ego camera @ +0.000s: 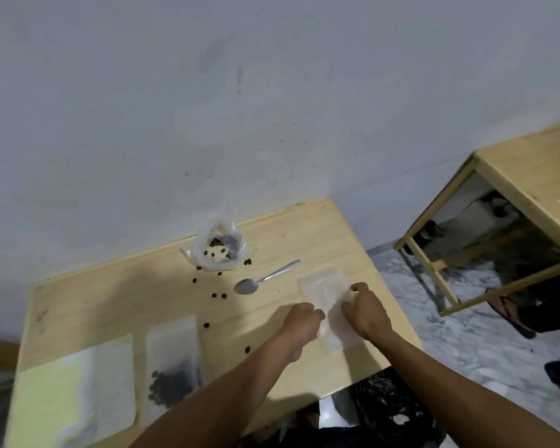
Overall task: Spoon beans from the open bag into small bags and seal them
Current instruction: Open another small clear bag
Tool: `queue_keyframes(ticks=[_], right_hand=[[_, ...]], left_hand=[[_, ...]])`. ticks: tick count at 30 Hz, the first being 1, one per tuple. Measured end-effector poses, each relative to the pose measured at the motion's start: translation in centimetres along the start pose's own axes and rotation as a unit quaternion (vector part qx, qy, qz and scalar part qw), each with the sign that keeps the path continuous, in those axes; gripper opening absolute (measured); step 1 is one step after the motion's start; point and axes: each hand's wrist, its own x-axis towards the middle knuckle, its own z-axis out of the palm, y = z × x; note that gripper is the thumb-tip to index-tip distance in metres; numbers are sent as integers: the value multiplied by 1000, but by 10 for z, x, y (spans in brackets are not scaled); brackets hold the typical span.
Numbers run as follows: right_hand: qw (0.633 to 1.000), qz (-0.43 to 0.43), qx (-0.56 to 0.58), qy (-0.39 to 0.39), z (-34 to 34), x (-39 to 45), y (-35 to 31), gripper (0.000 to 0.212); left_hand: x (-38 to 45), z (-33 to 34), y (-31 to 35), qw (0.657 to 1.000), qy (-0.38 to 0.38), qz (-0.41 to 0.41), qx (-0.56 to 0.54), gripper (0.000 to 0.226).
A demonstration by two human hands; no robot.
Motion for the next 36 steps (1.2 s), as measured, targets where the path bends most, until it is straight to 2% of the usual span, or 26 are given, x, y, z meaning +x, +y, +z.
queue_keyframes(ticks=[2,4,7,9,11,13,17,21,23,25,27,29,34,36], right_hand=[[1000,4,8,22,-2,2,-1,29],[998,9,49,34,-8,6,-6,20],[978,-20,201,-54,-24,3,-25,16],[964,-65,243,-89,-33,-2,-41,11],[955,-116,254,-103,-39,-9,-59,6],[944,-170,252,-126,-41,-16,-80,24],[926,-291,189,-151,-43,-27,-119,34],[907,-377,75,-172,-50,-36,-154,44],[904,-372,91,-188,-53,-42,-170,32],[904,-346,166,-186,-55,-47,-185,19],[903,-319,224,-180,-52,-53,-198,24],[905,-309,236,-174,-47,-56,-208,26],[899,-297,254,-196,-37,-58,-217,15],[906,-296,245,-179,-35,-56,-217,13]], left_hand=[[2,-3,-2,1000,-2,-4,-12,19],[1,-7,-1,1000,-6,-1,-18,15],[-3,-16,5,999,-9,6,-37,12],[-7,-26,12,997,-2,37,-70,12],[-14,-41,23,986,5,68,-154,14],[-25,-61,39,968,8,77,-238,22],[-49,-104,68,940,-4,102,-325,41],[-74,-134,86,931,-7,168,-324,21],[-82,-145,89,932,-6,191,-309,11],[-87,-152,88,932,-7,205,-300,9],[-92,-154,87,932,-4,220,-287,6],[-94,-153,86,934,3,237,-268,8],[-95,-158,84,935,35,241,-257,11],[-95,-160,82,936,59,242,-247,10]])
